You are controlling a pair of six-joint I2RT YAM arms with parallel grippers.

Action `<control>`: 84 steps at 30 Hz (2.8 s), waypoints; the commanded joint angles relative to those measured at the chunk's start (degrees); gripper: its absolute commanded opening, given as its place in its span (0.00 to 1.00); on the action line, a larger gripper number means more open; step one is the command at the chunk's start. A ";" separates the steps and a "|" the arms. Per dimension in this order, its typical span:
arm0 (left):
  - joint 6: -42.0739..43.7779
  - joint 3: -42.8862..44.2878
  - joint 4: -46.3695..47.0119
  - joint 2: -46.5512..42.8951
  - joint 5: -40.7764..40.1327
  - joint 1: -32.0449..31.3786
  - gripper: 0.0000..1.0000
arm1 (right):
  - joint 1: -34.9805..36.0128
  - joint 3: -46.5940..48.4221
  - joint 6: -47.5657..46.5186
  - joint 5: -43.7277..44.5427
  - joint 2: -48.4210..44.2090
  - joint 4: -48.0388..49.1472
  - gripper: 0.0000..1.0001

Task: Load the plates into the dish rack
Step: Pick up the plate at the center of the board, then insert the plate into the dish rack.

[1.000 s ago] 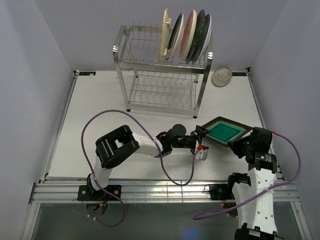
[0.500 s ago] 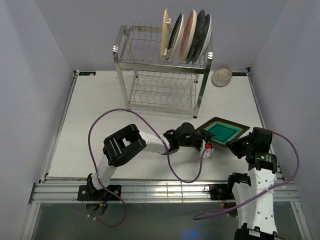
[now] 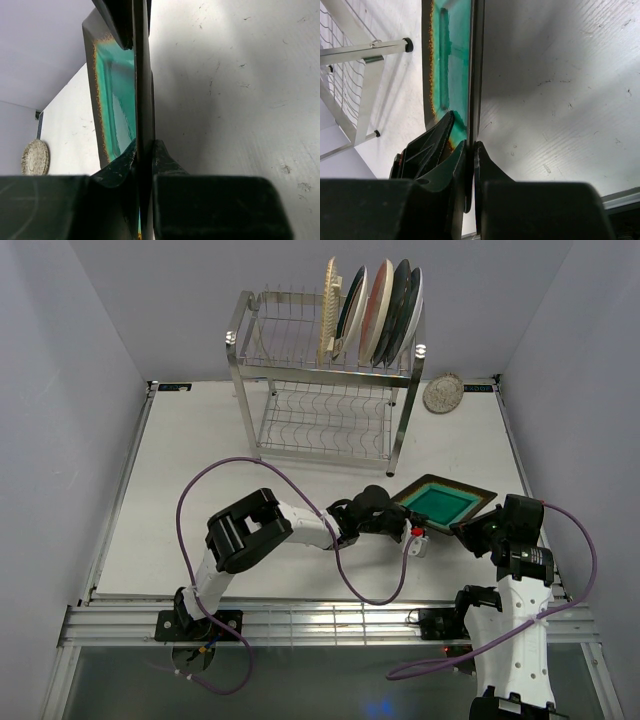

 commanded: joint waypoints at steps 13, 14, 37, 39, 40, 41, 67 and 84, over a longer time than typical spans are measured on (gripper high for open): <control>-2.74 -5.55 6.95 -7.45 -3.13 -0.85 0.00 | 0.33 1.00 -2.87 -3.00 2.79 13.16 0.75; -3.18 -5.82 7.14 -8.15 -3.48 -0.85 0.00 | 0.33 1.18 -3.04 -2.74 3.23 12.99 0.79; -25.68 -21.81 -7.69 -45.14 -13.41 -0.24 0.00 | 0.24 3.56 -2.70 10.89 5.25 13.94 0.91; -27.78 -22.08 -10.25 -50.07 -13.76 0.46 0.00 | 0.24 2.77 -2.08 10.19 5.60 15.09 0.91; -28.49 -22.09 -13.05 -51.48 -13.85 0.73 0.00 | 0.32 2.15 -1.99 9.75 5.86 15.96 0.91; -29.02 -22.17 -14.38 -52.88 -13.77 0.99 0.00 | 0.33 1.89 -1.82 9.22 6.04 17.45 0.91; -36.49 -0.39 -42.34 -80.15 -41.70 2.66 0.00 | 0.24 -3.21 -3.22 2.19 13.51 32.67 0.91; -36.50 32.30 -44.28 -62.31 -44.44 2.66 0.00 | 0.32 -7.69 -7.26 0.78 18.44 43.48 0.90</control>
